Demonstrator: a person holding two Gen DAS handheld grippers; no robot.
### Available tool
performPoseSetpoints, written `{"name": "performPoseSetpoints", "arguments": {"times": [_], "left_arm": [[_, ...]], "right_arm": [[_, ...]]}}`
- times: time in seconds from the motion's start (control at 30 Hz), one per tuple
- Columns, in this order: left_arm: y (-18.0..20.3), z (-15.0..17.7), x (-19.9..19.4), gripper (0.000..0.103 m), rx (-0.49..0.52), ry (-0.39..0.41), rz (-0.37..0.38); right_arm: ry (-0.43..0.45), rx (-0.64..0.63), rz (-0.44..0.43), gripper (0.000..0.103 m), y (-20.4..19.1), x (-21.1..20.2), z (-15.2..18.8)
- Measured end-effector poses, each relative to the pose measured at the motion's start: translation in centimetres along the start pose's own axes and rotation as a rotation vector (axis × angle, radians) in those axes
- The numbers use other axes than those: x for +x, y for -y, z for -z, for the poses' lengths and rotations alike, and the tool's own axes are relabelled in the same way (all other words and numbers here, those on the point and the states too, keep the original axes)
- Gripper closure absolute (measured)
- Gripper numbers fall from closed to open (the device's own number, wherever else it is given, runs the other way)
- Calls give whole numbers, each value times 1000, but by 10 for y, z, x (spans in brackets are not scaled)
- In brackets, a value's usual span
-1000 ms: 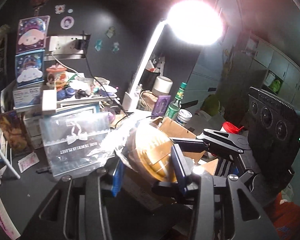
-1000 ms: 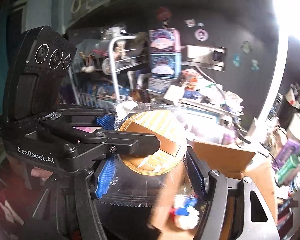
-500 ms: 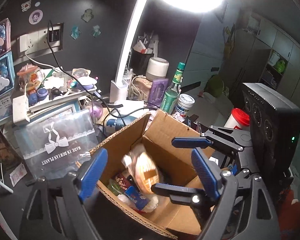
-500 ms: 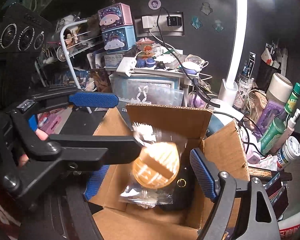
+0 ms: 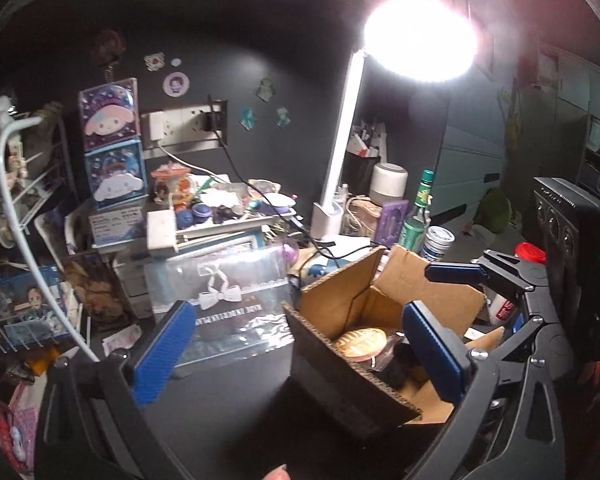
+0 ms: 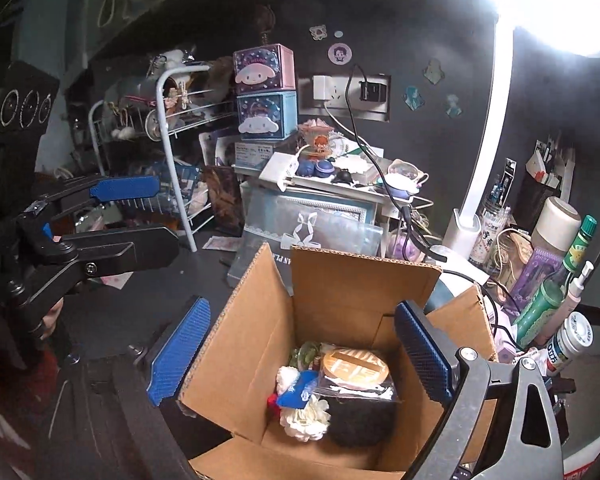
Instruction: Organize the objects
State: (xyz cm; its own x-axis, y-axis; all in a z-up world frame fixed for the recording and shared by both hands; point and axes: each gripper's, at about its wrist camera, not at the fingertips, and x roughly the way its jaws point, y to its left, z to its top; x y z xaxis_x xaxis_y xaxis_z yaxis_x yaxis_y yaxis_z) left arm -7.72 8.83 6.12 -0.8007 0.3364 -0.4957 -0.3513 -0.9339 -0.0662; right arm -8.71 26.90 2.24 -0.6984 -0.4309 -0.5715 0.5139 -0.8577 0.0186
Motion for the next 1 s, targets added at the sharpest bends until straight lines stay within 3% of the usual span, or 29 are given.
{"name": "performPoseSetpoints", "arguments": {"times": [0.2, 0.37, 0.57, 1.0], "left_arm": [[-19, 19, -26, 1, -43, 70, -131], [-27, 35, -38, 1, -77, 125, -223], [-37, 48, -39, 1, -127, 124, -229], [-38, 52, -36, 1, -125, 103, -245]], "right_arm": [[144, 25, -5, 1, -6, -17, 2], [174, 33, -42, 0, -5, -19, 6], [177, 30, -44, 0, -6, -18, 14], [189, 16, -47, 0, -10, -18, 16]]}}
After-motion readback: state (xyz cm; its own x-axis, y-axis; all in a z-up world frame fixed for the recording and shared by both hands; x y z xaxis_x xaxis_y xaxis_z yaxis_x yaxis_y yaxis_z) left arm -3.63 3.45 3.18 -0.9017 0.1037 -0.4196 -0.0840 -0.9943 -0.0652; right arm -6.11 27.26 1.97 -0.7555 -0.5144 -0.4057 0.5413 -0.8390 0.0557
